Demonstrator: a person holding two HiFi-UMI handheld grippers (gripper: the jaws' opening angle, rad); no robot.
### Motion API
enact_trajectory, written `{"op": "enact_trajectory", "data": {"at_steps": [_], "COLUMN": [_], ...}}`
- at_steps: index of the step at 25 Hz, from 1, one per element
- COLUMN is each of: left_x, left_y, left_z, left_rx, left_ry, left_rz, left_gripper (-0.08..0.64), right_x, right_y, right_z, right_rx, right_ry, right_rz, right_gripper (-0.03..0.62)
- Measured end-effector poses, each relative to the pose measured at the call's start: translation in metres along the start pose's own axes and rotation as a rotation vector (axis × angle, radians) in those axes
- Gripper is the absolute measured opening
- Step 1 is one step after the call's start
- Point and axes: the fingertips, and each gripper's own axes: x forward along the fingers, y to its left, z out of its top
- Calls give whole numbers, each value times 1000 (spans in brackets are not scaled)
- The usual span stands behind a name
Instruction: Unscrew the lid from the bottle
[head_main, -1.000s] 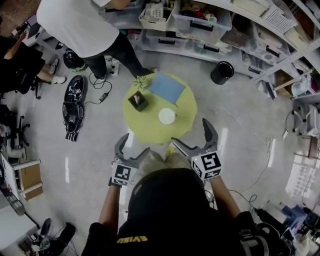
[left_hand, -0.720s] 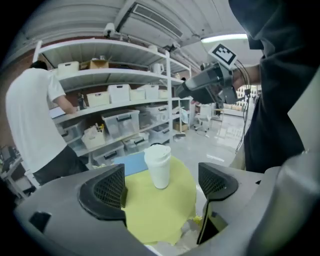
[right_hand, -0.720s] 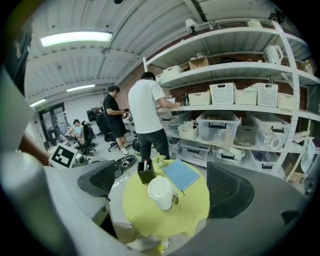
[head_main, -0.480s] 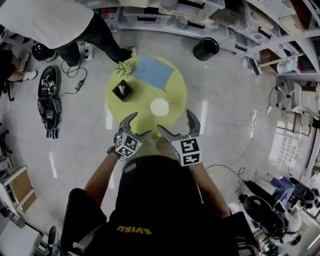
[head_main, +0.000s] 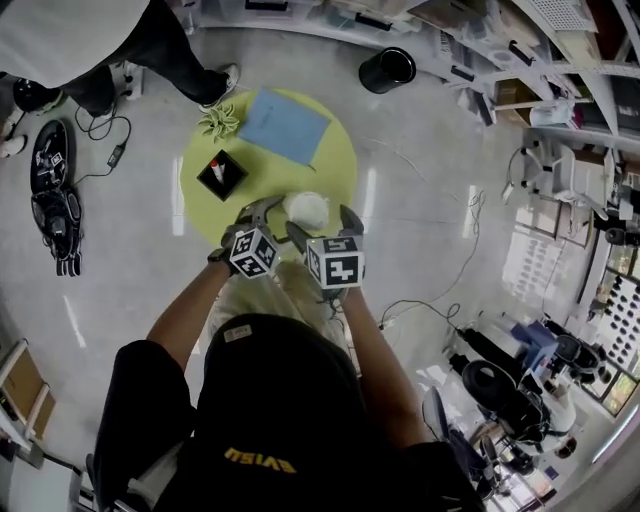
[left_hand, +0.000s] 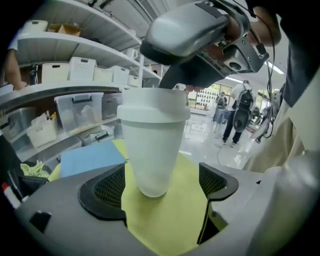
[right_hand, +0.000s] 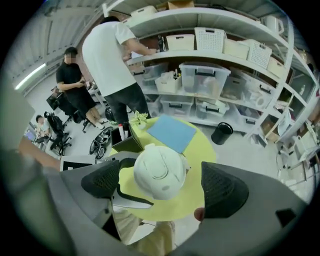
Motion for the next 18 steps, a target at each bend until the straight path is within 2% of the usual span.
{"op": "enact_trajectory", "data": {"at_steps": [3, 6, 7, 8, 11, 14, 18], "left_x": [11, 17, 19, 20, 18, 18, 18], "left_y": [6, 9, 12, 15, 17, 17, 18], "left_z": [-1, -3, -2, 0, 0, -1, -3], "left_rx": [42, 53, 51, 44, 47, 67, 69], "left_ry": [-3, 11, 9, 3, -10, -12, -12], "left_rz": [-44, -62, -58, -58, -90, -105, -110], "left_gripper": [457, 457, 456, 312, 308, 304, 302], "right_x": [16, 28, 33, 35, 37, 36, 37], "right_y": [-7, -6, -7, -8, -9, -7, -3], "right_z": [-11, -15, -16, -16, -17, -16, -15], "right_rx": [77, 91, 92, 98, 118, 97, 18], "right_ry": [64, 87, 83, 70, 35, 28, 48], "right_rz": [-1, 31, 47, 63, 94, 116, 140], "right_gripper": [495, 495, 461, 428, 428, 427, 426]}}
